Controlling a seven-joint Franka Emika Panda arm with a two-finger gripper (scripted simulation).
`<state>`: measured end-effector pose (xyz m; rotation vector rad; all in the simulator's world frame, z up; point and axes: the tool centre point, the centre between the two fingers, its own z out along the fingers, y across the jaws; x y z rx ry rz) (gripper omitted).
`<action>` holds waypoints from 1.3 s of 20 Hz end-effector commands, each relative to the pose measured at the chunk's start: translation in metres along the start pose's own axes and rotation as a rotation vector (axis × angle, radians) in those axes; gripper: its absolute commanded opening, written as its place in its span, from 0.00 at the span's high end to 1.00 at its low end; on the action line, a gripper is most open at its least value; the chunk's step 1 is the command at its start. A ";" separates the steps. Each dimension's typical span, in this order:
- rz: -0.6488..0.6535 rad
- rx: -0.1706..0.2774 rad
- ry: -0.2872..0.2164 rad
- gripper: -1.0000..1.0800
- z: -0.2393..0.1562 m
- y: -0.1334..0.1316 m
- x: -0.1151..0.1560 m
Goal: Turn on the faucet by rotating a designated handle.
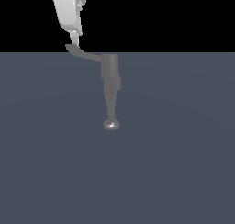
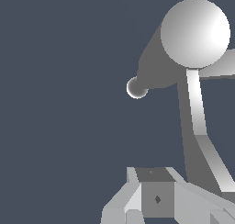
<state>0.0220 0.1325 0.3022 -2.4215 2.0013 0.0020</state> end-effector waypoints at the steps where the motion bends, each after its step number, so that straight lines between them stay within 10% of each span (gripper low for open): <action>1: 0.015 0.001 0.001 1.00 0.003 -0.002 -0.001; 26: 0.020 0.001 0.001 1.00 0.004 0.052 -0.001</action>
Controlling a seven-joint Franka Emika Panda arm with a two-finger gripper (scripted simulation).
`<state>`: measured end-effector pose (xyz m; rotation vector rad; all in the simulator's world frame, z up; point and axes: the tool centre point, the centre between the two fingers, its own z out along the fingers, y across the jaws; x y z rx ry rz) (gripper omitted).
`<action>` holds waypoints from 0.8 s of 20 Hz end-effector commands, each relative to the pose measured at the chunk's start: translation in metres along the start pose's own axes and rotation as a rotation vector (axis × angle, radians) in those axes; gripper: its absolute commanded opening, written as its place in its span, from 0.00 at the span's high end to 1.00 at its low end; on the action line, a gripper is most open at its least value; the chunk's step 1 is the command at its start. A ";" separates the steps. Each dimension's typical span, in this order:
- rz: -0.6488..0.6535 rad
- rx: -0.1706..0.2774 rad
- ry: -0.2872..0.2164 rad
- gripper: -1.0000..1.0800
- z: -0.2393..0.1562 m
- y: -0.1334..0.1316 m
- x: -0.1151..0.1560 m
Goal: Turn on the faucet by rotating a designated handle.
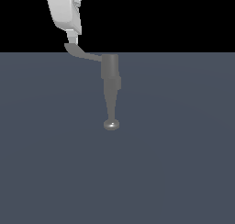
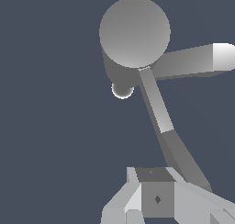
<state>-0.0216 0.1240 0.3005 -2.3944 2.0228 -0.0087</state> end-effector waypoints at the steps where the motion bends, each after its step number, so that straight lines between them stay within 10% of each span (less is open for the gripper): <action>1: -0.002 -0.009 0.000 1.00 0.002 0.011 -0.001; 16: -0.002 -0.002 0.000 1.00 0.000 0.047 0.014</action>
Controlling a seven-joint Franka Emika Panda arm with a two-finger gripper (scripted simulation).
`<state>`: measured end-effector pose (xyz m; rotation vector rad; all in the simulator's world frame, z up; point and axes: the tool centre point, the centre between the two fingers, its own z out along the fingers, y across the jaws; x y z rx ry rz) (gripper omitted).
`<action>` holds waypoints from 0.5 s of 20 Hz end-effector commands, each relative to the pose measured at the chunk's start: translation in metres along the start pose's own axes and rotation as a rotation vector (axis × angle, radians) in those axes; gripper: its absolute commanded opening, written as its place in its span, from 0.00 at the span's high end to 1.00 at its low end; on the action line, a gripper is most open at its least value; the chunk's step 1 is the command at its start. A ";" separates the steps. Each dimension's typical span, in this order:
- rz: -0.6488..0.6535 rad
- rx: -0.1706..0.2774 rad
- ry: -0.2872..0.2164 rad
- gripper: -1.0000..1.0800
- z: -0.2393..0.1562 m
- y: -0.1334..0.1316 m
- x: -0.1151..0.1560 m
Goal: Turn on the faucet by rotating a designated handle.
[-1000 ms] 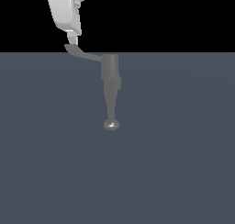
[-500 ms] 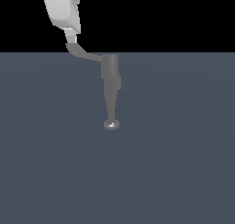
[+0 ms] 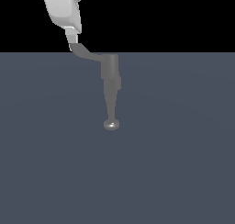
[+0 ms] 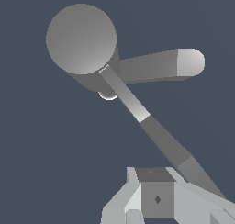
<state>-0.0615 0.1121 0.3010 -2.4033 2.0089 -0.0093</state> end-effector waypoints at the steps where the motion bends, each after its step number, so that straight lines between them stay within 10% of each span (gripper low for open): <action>1: 0.009 -0.004 0.001 1.00 0.001 0.009 0.012; 10: 0.009 -0.008 0.001 1.00 0.002 0.037 0.039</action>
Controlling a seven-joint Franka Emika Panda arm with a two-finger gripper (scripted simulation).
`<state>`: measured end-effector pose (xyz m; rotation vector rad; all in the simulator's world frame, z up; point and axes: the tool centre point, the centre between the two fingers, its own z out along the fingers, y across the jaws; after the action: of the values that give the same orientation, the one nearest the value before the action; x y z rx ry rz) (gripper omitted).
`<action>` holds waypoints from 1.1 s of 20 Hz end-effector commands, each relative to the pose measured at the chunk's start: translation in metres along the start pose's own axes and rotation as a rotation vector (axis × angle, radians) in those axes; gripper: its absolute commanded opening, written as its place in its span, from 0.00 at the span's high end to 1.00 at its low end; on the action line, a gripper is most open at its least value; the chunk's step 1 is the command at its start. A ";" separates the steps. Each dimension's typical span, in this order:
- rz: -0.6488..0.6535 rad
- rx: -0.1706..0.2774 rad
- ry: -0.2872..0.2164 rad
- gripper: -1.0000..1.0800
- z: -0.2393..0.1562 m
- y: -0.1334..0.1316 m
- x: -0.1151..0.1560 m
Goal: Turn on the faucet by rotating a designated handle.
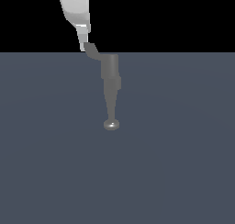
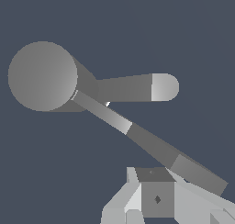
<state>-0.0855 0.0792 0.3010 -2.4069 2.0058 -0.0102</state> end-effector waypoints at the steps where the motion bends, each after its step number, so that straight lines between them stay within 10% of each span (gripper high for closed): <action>1: 0.012 -0.008 0.000 1.00 0.002 0.011 0.014; 22: 0.011 -0.009 0.001 1.00 0.002 0.024 0.106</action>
<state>-0.0902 -0.0046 0.3009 -2.4313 1.9837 -0.0070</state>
